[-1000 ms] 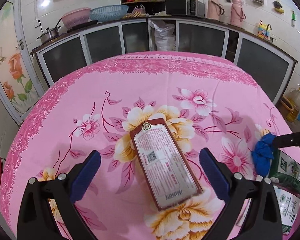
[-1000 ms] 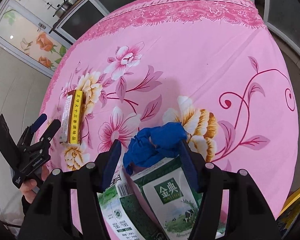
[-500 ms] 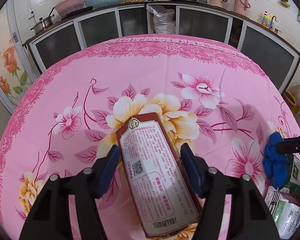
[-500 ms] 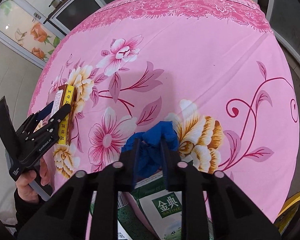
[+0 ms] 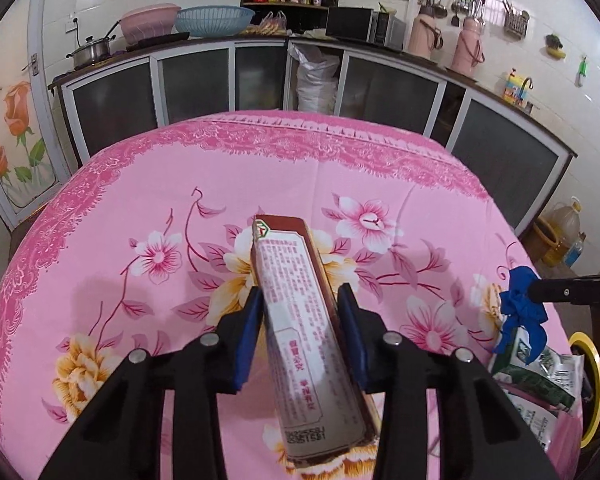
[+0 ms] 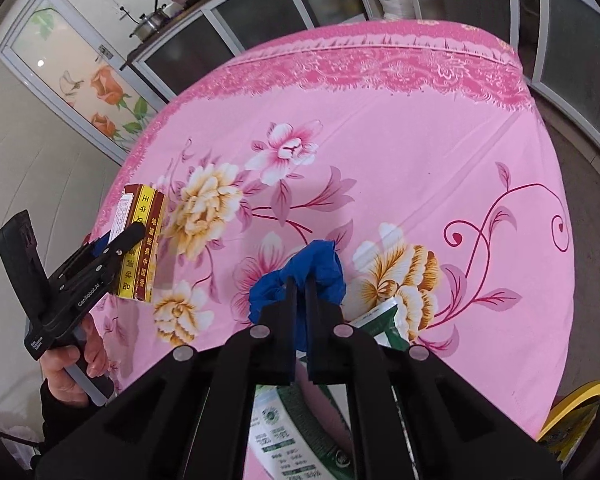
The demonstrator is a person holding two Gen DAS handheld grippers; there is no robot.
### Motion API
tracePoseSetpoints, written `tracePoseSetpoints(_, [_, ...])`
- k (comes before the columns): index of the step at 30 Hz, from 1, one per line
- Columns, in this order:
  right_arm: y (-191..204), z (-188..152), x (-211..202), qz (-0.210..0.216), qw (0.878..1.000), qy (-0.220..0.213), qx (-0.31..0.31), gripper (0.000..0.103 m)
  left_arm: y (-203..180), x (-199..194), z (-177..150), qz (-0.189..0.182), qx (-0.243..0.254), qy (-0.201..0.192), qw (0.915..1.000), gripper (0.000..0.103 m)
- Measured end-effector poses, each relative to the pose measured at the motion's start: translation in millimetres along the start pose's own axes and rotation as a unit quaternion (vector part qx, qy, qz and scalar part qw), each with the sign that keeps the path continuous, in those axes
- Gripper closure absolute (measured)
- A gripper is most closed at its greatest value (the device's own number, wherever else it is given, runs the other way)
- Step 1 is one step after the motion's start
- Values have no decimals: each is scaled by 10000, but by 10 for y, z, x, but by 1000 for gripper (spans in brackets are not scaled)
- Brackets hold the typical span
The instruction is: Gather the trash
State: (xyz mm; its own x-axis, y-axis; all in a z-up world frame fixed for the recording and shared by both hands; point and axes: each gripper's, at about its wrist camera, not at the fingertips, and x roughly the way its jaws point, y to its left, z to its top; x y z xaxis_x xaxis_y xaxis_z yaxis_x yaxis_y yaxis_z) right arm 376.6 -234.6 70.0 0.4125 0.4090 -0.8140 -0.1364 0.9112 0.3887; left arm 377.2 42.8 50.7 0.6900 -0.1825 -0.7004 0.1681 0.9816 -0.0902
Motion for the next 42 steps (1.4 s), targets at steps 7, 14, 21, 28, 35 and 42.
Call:
tracePoseSetpoints(7, [93, -141, -313, 6, 9997, -231, -59, 100, 72, -409, -115, -20, -104, -265, 9996, 67])
tracePoseSetpoints(14, [79, -327, -554, 7, 9993, -384, -28, 100, 62, -731, -314, -47, -70, -414, 9991, 67])
tracePoseSetpoints(21, [-55, -533, -798, 11, 9984, -553, 100, 100, -60, -910, -479, -209, -7, -478, 9986, 67])
tracePoseSetpoints(28, [-227, -688, -1041, -56, 9970, -737, 231, 100, -344, -1058, -564, -438, 201, -584, 9971, 67])
tracePoseSetpoints(35, [-421, -862, -1256, -166, 9952, -902, 333, 100, -693, -1168, -557, -728, 424, -675, 9942, 67])
tracePoseSetpoints(42, [-626, -1058, -1537, -263, 9922, -1123, 478, 100, -1114, -1251, -547, -1061, 736, -729, 9889, 67])
